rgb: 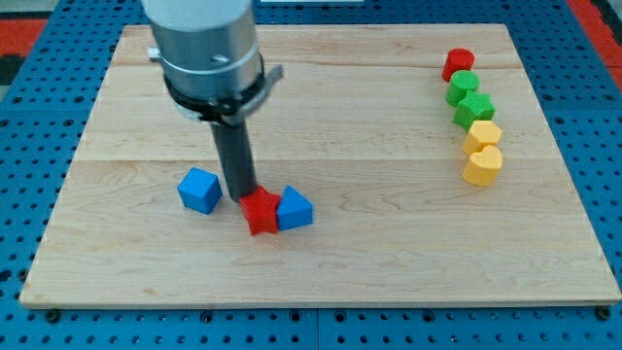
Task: Move the blue triangle bottom left to the yellow heart
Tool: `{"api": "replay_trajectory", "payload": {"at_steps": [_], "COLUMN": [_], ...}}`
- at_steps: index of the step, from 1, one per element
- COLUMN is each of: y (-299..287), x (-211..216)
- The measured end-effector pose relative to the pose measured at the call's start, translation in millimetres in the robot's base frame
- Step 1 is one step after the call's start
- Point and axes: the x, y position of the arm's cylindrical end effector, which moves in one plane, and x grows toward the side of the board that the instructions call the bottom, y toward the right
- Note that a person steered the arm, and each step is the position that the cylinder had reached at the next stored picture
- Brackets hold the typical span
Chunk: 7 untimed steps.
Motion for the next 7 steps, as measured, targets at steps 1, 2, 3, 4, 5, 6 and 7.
{"api": "replay_trajectory", "payload": {"at_steps": [1, 2, 3, 4, 5, 6, 7], "y": [15, -15, 22, 84, 87, 69, 98], "x": [25, 52, 66, 52, 43, 27, 16]}}
